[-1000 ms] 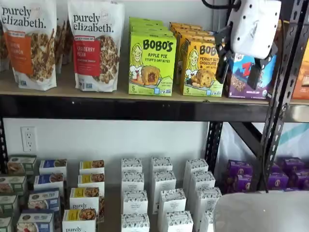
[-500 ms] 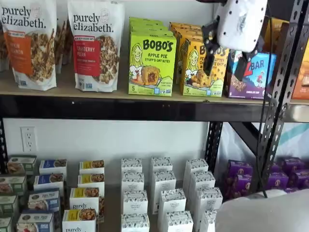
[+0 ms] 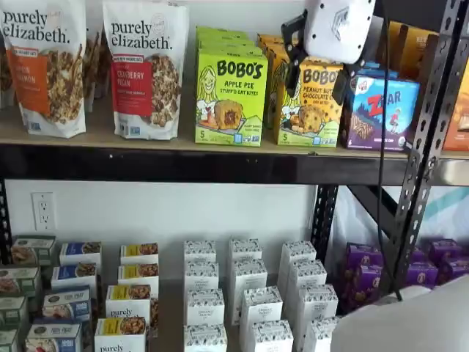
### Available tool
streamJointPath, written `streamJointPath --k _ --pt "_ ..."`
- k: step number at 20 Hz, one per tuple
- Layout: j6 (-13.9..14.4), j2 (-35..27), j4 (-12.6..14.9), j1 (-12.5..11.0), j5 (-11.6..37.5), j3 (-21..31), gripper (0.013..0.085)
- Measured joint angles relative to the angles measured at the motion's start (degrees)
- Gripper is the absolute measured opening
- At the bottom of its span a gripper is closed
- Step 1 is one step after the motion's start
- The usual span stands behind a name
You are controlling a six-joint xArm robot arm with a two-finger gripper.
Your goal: Pick the green box on the top shelf, the fourth from the left
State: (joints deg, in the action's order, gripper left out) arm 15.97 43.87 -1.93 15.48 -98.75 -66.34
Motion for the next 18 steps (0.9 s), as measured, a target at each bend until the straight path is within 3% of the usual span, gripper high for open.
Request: streamJointPath --k 11,18 --pt "5.27 -7.51 3.54 5.95 5.47 -4.37 0.085" --pt "6.66 -12.18 4.75 7.39 9.48 -7.02 0.085"
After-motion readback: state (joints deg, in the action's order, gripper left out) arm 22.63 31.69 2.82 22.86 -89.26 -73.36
